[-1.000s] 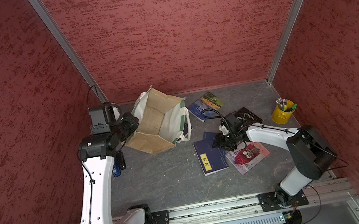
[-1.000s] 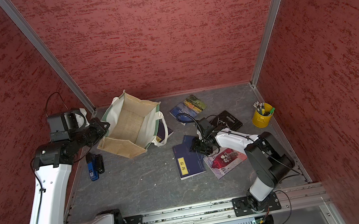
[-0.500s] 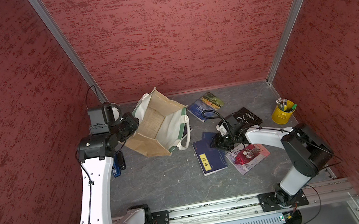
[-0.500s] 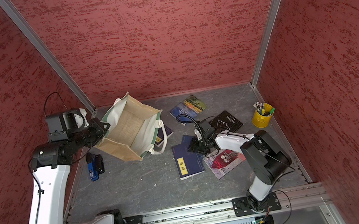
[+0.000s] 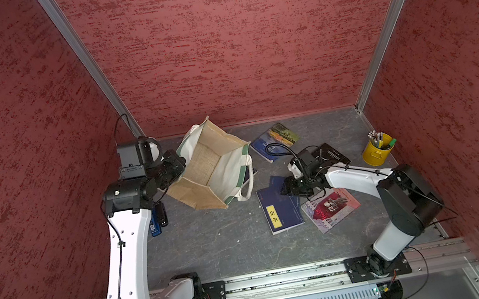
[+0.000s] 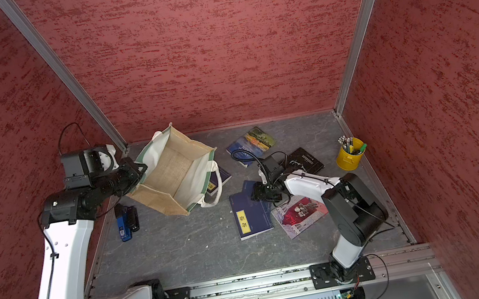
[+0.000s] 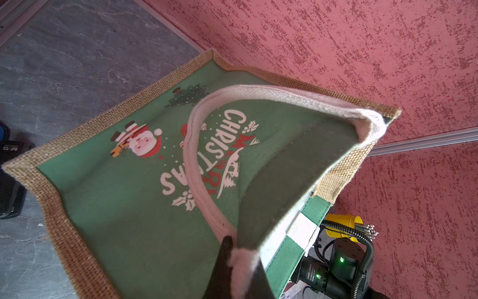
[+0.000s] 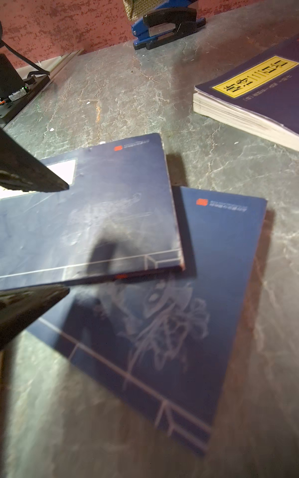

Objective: Take out the books from the canvas bag
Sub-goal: Move the book to the center of the board.

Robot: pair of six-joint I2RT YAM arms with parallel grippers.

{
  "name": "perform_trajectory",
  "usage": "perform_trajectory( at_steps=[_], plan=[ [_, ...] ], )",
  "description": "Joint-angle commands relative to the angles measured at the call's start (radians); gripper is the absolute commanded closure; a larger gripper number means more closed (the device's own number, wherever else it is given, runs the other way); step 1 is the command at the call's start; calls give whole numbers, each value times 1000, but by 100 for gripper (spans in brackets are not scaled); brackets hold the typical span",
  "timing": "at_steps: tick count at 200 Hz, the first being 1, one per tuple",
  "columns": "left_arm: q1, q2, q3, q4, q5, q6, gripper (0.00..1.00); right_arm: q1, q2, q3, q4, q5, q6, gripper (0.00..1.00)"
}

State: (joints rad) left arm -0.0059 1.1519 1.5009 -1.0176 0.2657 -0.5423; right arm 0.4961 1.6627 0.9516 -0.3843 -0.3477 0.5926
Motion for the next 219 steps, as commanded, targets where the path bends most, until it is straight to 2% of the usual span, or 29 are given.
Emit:
perform_trajectory(
  at_steps=[1,66,124,188,219],
  plan=[
    [-2,-27,24,37,20,5,100,7,41,1,23,-16,-19,41],
    [18,-43,-5,37,38,2,100,40,59,-26,84,-54,26,43],
    [18,-43,-15,52,44,-4,100,160,21,-60,165,-120,144,64],
    [18,-67,-52,62,44,-17,100,319,107,-42,295,-149,264,66],
    [22,-75,-57,56,39,-15,100,366,184,49,273,-170,242,66]
  ],
)
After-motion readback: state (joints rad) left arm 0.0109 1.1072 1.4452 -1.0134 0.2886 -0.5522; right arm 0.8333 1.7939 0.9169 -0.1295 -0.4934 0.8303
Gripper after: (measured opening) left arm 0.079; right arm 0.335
